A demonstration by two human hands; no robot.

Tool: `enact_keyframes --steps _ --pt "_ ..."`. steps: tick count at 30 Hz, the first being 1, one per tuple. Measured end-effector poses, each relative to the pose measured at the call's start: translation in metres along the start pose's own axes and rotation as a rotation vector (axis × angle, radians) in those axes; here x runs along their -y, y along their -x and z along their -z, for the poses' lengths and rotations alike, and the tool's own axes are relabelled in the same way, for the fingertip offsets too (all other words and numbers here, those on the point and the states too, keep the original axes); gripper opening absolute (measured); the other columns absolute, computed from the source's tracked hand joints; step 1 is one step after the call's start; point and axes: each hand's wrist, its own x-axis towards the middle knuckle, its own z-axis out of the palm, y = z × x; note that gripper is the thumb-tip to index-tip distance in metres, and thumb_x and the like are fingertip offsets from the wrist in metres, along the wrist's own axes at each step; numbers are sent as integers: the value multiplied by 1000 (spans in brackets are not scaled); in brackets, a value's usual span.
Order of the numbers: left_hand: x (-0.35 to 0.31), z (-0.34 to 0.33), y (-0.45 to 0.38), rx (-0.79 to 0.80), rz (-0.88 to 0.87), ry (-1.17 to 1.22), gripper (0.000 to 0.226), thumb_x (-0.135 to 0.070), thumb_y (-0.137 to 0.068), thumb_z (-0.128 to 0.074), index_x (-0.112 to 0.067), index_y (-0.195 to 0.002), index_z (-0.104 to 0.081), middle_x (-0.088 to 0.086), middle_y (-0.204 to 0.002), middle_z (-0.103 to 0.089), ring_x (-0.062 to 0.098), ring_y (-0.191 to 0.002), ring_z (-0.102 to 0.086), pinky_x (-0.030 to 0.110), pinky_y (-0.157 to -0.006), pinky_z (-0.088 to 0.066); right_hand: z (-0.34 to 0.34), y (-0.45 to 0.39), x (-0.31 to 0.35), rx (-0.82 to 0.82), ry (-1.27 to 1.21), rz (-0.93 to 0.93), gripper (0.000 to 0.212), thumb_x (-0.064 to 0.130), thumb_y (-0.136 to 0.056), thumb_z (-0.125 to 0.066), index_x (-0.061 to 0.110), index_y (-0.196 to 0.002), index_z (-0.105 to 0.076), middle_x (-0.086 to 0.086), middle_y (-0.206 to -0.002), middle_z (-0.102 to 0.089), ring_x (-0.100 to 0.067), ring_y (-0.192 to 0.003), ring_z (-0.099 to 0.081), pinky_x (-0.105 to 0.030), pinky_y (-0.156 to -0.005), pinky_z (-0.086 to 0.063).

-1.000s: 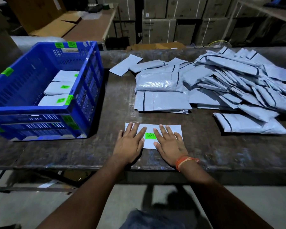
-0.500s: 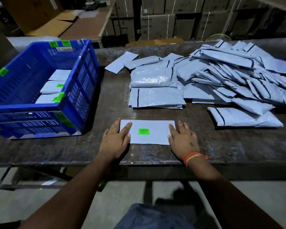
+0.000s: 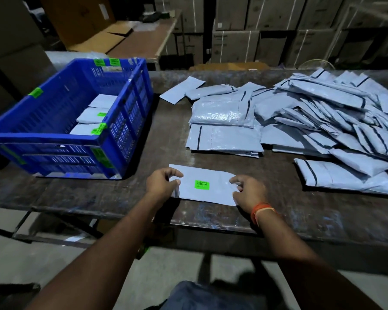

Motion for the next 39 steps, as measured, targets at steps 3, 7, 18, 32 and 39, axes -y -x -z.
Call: enact_keyframes --steps 3,7,18,32,39 --pt "-8 16 -7 40 -19 100 19 -8 -88 -72 -27 -87 -76 -1 -84 -72 13 -72 -56 27 -71 -47 5 -2 11 -49 -282 36 44 -11 -71 -63 28 -91 -71 1 -79 -58 -12 -67 -53 -21 -67 -44" --pt "-37 58 -21 115 -80 181 21 -4 -92 -67 -23 -93 -76 8 -92 -72 19 -75 -57 31 -69 -45 16 -9 51 64 -825 -48 42 -20 -76 -66 13 -99 -71 -20 -106 -65 -22 -76 -59 -31 -66 -53" --pt "-89 259 -94 116 -94 232 12 -4 -92 -69 -13 -97 -73 -5 -55 -55 8 -45 -46 19 -44 -43 33 -35 246 168 -750 189 18 -4 -85 -70 2 -101 -74 -6 -87 -72 -3 -70 -68 -15 -57 -50" --pt "6 404 -228 312 26 -328 26 14 -87 -62 -10 -77 -70 3 -49 -60 8 -31 -47 15 -34 -37 -106 -62 436 -27 335 378 13 12 -83 -72 20 -89 -80 3 -90 -76 -13 -87 -67 -16 -71 -38" --pt "42 385 -262 657 152 -707 36 13 -91 -56 -6 -118 -71 16 -96 -64 21 -60 -54 27 -52 -52 -156 -79 463 65 797 313 21 16 -89 -62 15 -108 -72 -8 -107 -71 -30 -103 -66 -26 -80 -50"
